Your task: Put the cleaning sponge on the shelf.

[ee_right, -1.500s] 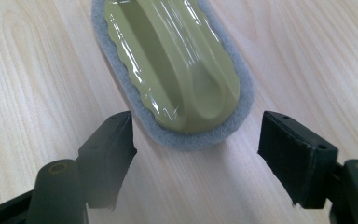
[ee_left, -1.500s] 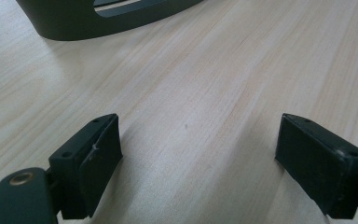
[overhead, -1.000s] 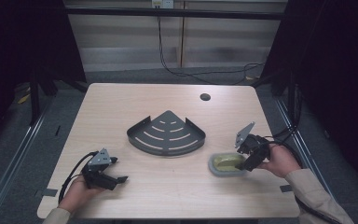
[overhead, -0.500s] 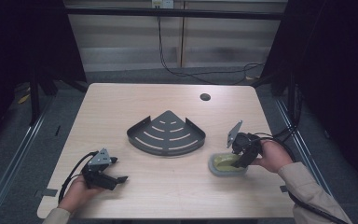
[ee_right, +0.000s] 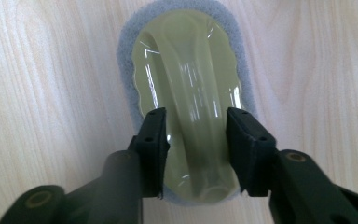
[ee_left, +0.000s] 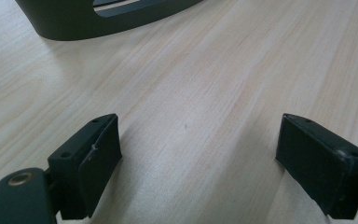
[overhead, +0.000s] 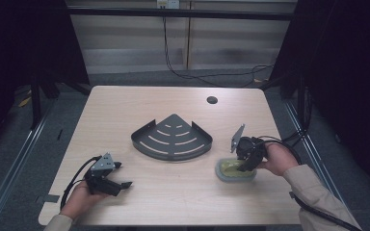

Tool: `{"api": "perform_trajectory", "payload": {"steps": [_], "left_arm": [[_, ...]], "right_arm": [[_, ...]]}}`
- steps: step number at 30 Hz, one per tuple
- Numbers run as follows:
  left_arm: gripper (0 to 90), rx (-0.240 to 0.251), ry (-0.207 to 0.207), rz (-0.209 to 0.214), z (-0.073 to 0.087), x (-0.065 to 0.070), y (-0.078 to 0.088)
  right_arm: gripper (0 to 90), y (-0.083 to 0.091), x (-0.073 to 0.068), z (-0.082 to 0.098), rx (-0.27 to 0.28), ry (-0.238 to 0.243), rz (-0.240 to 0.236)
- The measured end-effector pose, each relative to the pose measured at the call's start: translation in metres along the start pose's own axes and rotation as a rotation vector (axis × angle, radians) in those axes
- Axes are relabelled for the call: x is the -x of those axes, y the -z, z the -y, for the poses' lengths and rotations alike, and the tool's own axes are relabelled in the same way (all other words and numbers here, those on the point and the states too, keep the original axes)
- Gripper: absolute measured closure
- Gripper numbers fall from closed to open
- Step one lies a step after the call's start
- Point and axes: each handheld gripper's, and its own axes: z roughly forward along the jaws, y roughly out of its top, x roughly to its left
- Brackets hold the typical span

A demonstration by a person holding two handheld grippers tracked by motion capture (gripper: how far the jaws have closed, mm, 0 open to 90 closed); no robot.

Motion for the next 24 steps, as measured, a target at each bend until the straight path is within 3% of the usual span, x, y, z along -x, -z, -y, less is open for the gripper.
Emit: {"api": "perform_trajectory", "payload": {"steps": [2,4,8,15,24], "left_arm": [[13.3,0.001,0.003,0.003,0.000,0.000,0.000],[13.3,0.002,0.004,0.003,0.000,0.000,0.000],[13.2,0.000,0.002,0.002,0.000,0.000,0.000],[13.2,0.001,0.003,0.003,0.000,0.000,0.000],[13.3,0.003,0.005,0.003,0.000,0.000,0.000]], "right_arm": [[61.6,-0.001,0.002,0.000,0.002,0.013,-0.001],[64.1,0.000,0.000,-0.001,-0.007,-0.018,-0.008],[69.5,-0.001,0.002,-0.002,-0.009,0.001,-0.025],[71.1,0.003,0.001,-0.004,-0.021,-0.057,-0.052],[71.2,0.014,0.007,-0.004,-0.017,-0.118,-0.046]]}}
